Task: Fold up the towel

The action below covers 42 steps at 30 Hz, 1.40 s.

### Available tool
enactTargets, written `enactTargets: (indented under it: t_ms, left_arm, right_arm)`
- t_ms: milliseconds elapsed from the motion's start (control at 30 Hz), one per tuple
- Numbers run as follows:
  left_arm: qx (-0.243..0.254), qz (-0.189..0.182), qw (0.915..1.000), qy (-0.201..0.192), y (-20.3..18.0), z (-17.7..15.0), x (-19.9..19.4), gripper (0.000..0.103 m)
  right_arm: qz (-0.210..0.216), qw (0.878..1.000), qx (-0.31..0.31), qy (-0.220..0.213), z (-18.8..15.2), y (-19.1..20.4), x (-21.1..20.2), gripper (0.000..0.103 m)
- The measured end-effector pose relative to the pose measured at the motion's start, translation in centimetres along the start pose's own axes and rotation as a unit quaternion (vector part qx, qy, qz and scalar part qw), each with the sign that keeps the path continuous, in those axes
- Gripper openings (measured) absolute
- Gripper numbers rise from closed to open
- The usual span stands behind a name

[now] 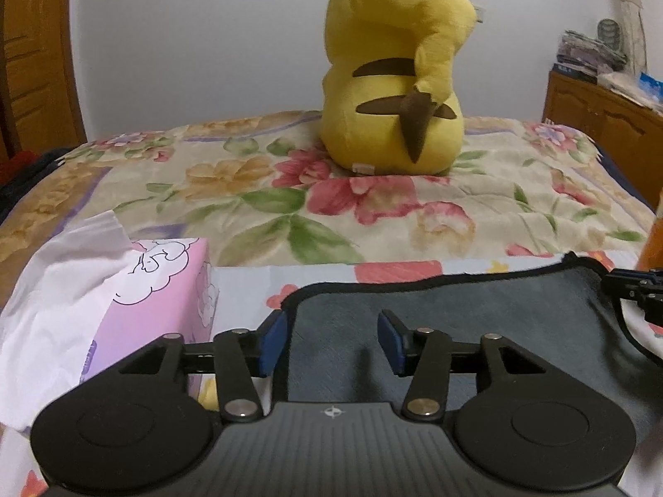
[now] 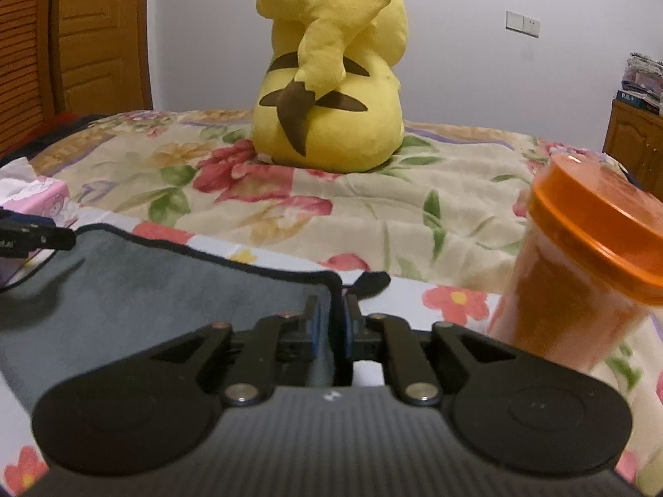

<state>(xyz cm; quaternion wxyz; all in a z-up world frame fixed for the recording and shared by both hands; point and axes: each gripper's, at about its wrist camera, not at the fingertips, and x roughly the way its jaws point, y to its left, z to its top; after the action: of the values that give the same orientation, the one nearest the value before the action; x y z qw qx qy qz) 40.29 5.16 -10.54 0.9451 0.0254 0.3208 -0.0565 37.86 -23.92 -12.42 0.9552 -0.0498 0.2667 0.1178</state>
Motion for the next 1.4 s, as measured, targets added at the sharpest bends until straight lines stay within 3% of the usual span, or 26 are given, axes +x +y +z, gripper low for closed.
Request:
enactTargets:
  t_ms: [667,1067,1400]
  left_arm:
    - [0.024,-0.041,0.9989,0.003,-2.5,-0.6,-12.0,0.06]
    - [0.037,-0.045,0.9983,-0.001,-3.5,-1.6,-19.6,0.06]
    - [0.035,-0.043,0.9984,0.0,-4.2,-2.7,-23.3,0.06]
  right_arm:
    - [0.012,1.0,0.01,-0.014,0.8,2.2,-11.9,0.012]
    - [0.022,0.999,0.021,-0.033,0.1,3.4,-17.8,0.012]
    - [0.023,0.998,0.031,-0.044,-0.8,4.2,-21.3,0.012]
